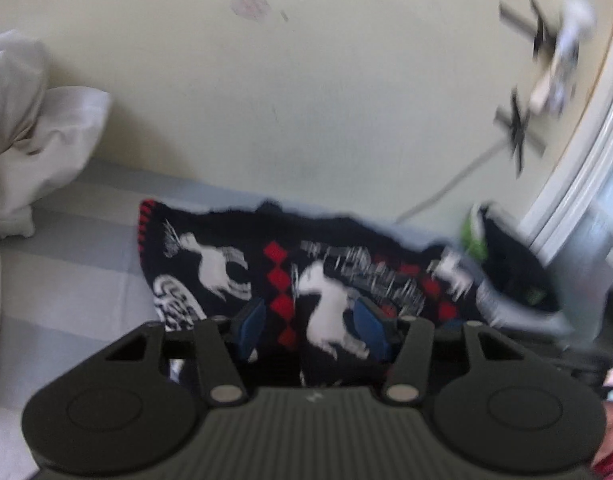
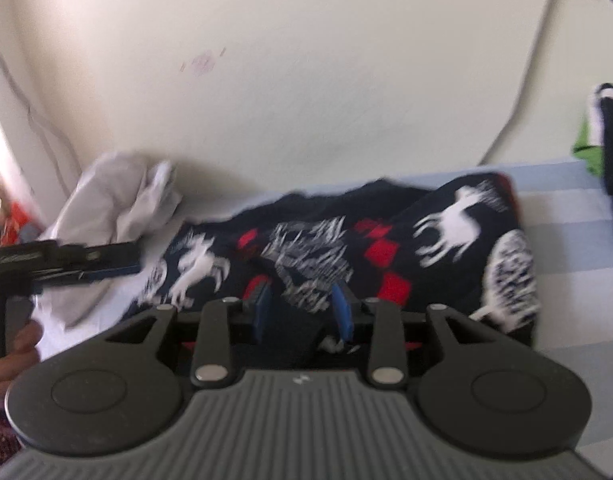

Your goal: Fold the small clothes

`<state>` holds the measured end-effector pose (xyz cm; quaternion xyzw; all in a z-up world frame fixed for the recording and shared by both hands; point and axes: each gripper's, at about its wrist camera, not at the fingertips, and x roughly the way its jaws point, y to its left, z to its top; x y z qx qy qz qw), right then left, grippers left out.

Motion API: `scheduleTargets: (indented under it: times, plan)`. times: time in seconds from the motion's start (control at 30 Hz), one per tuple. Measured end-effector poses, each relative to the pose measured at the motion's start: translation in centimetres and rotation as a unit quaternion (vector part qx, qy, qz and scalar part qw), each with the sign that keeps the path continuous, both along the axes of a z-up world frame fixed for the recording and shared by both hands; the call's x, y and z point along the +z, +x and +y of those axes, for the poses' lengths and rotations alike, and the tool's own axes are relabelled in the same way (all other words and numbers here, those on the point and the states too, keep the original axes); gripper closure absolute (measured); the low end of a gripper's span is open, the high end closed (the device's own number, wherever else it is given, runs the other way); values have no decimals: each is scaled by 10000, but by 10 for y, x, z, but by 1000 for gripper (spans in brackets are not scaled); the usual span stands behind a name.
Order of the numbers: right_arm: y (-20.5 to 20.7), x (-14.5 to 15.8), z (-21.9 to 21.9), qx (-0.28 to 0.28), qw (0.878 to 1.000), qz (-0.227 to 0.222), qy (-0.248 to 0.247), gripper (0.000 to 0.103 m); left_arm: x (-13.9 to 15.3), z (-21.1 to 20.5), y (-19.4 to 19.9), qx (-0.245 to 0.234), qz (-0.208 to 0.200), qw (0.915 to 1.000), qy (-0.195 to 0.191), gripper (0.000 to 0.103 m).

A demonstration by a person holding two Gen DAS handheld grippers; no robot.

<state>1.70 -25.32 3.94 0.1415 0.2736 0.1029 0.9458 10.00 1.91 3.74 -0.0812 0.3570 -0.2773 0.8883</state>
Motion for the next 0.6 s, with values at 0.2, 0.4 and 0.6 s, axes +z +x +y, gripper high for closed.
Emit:
scheduleTargets:
  times: [0.2, 0.4, 0.6]
  plan:
    - [7, -9, 16, 128, 9988, 265, -388, 94, -12, 3, -7, -198, 275, 9993, 169, 92]
    - [-10, 3, 25, 1144, 9821, 697, 1323, 94, 5, 44, -3, -39, 424, 9982, -427, 89]
    - [-3, -14, 73, 1666, 9602, 1117, 1943, 93, 8, 55, 1, 268, 354, 9973, -582, 58]
